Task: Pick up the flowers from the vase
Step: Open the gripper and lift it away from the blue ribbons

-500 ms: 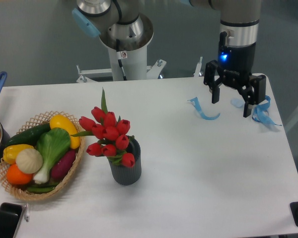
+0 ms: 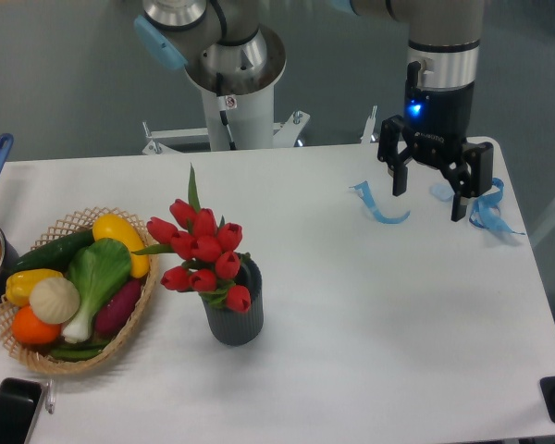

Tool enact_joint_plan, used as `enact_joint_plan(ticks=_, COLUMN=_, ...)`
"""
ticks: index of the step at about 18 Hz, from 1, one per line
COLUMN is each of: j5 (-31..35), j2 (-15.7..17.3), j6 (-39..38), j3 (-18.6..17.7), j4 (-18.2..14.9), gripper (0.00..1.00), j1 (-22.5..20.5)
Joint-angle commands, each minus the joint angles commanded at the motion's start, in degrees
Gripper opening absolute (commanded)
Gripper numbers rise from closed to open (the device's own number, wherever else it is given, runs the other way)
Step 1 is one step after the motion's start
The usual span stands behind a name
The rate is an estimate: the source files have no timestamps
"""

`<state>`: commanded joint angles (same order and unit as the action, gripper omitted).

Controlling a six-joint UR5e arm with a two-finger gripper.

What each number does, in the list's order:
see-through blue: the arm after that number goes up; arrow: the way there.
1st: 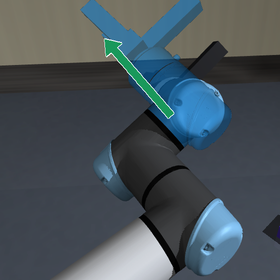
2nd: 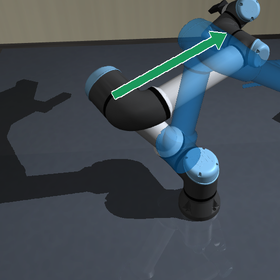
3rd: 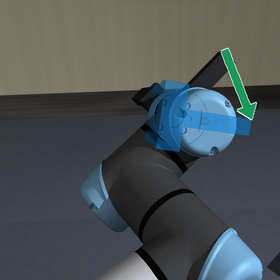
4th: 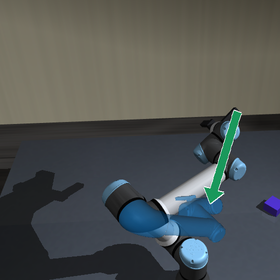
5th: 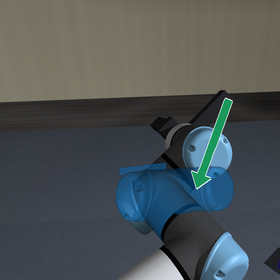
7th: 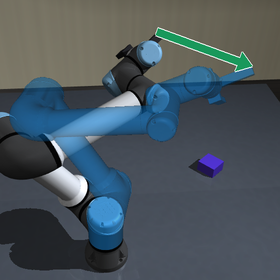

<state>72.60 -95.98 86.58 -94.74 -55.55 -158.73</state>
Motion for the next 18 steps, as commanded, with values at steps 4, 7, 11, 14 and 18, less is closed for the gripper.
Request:
enact_joint_plan(ticks=4, j5=-0.26, j2=0.09, j6=-3.16, j3=-0.71, j4=1.06, gripper=1.00, j1=0.87)
enact_joint_plan(ticks=7, j5=-0.70, j2=-0.96, j6=-10.09, j3=-1.42, j4=3.42, gripper=1.00, j1=2.72)
enact_joint_plan(ticks=11, j5=-3.06, j2=-1.67, j6=-17.40, j3=-1.94, j4=4.40, gripper=1.00, j1=3.87)
enact_joint_plan(ticks=14, j5=-6.15, j2=-1.58, j6=-21.35, j3=-2.82, j4=4.75, gripper=1.00, j1=3.78)
enact_joint_plan(ticks=18, j5=-6.24, j2=-1.14, j6=-23.91, j3=-4.75, j4=6.67, gripper=1.00, j1=3.87)
